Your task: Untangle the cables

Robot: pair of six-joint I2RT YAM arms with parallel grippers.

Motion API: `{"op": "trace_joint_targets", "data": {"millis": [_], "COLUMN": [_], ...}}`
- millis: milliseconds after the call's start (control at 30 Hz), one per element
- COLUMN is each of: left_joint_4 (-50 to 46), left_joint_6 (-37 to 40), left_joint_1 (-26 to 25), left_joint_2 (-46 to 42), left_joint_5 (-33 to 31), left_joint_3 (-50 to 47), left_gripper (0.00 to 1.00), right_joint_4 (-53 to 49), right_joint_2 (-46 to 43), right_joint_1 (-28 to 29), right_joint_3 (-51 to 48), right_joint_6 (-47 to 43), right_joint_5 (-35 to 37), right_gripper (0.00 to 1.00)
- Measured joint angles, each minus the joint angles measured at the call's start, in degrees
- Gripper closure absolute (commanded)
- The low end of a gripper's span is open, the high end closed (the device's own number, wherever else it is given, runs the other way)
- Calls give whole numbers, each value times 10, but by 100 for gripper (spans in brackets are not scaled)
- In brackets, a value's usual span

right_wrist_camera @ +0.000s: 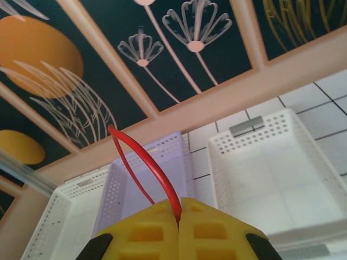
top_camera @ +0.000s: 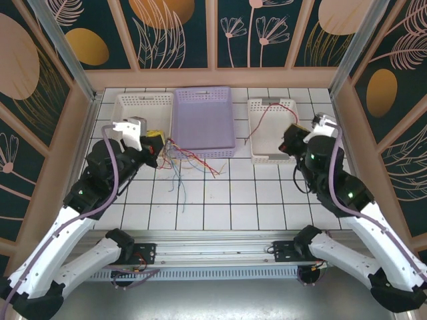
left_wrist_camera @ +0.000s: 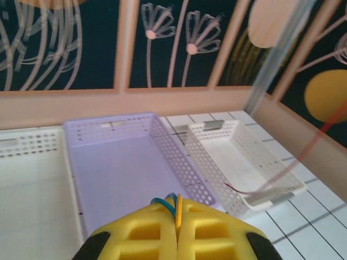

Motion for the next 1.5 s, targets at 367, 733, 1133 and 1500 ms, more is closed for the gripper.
{"op": "trace_joint_targets", "data": {"millis": [367,733,1133,1500], "left_joint_4": [88,140,149,149], "left_joint_6": [12,13,13,13], "left_joint_1": [0,0,0,0], "left_joint_2": [-1,6,15,16], "left_joint_5": [99,130,133,133], "left_joint_3": [-139,-162,-167,-167], "left_gripper": [100,100,100,100], "right_joint_4": [60,114,43,-71], "right_joint_2": [146,412,727,887], "right_joint_1": [0,-20,-43,-11], "right_joint_3": [83,160,388,528], "right_joint_6": [-44,-76,-85,-95], "right_joint_5": [-73,-129,-210,-222], "right_gripper": [100,100,100,100]}}
